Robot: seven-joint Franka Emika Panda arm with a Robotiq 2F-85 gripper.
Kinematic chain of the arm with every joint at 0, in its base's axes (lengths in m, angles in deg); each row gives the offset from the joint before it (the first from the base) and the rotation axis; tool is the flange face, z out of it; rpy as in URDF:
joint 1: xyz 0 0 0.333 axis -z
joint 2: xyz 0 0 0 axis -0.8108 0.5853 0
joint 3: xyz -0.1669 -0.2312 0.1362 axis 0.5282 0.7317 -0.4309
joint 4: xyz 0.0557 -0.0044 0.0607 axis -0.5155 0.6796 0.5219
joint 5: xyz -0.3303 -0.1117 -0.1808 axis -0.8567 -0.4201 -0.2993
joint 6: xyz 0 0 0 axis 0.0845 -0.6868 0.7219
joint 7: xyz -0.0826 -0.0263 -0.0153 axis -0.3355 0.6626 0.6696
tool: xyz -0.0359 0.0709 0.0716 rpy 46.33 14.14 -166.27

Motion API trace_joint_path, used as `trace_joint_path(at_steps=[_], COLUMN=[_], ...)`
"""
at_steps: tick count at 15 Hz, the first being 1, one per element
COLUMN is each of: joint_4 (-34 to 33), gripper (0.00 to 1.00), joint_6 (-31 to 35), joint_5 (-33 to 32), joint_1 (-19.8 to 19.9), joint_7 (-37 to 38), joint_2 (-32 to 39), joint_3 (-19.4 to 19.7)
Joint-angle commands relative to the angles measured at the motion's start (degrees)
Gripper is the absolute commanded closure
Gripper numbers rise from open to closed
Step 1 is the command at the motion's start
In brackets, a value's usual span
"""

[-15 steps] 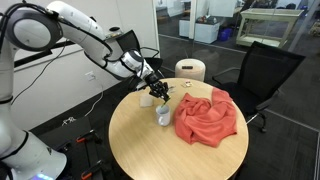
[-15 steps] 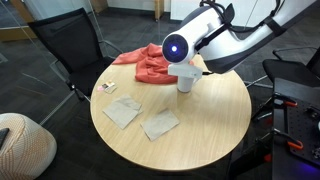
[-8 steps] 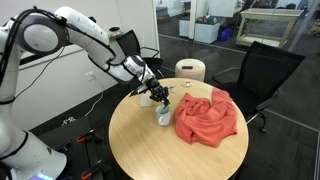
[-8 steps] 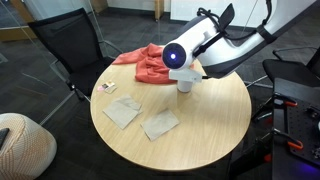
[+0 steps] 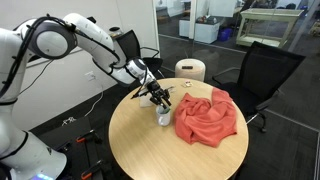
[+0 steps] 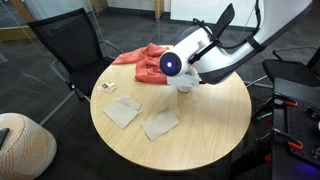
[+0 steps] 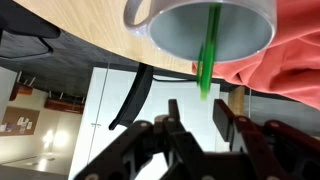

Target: Pick up the pen and put it in the cup

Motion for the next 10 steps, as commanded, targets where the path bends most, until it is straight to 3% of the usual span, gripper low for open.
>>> trace_joint_path(at_steps=[1, 5, 10], joint_4=[-1.3, -1.3, -0.5], gripper=[0.28, 0.00, 0.00], joint_6=[-0.1, -0.5, -0.6], joint_5=[0.2, 0.0, -0.5], joint_1=[0.9, 0.6, 0.2], joint_7=[-0.5, -0.1, 0.6], joint_2=[0.1, -0.7, -2.4], joint_3=[-1.0, -0.9, -0.8])
